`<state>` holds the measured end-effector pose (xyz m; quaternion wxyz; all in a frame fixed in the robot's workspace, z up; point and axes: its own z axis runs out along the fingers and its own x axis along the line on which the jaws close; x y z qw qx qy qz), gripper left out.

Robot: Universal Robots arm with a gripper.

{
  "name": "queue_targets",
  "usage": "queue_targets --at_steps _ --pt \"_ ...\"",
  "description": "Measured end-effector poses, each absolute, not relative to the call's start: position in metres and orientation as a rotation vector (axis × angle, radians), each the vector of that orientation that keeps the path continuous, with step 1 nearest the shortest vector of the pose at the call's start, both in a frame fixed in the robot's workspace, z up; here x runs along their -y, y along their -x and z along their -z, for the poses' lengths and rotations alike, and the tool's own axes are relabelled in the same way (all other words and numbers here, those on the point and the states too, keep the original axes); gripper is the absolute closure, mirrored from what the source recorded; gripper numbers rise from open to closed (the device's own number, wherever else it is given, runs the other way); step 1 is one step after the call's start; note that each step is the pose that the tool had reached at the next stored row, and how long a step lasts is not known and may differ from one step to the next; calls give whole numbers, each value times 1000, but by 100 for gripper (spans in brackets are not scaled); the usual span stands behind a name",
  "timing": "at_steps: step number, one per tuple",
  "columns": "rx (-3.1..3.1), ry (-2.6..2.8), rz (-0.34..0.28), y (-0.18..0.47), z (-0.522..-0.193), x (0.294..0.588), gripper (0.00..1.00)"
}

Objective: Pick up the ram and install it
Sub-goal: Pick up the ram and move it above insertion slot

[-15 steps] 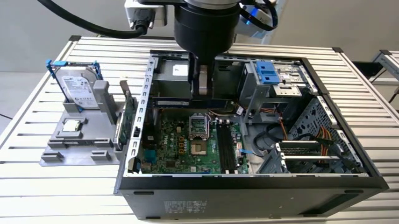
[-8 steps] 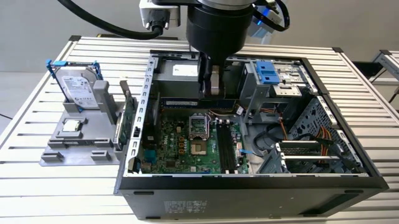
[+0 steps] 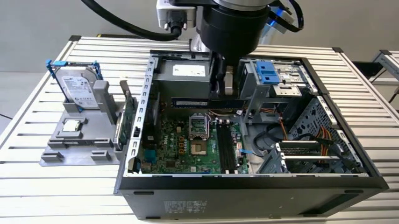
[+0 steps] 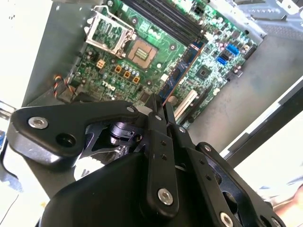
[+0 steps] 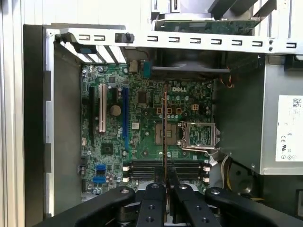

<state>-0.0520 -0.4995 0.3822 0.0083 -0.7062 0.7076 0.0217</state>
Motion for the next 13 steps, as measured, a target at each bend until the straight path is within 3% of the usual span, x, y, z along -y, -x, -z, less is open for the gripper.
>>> queue_targets --at_steps 13 --pt "-2211 2207 -68 33 -382 499 100"
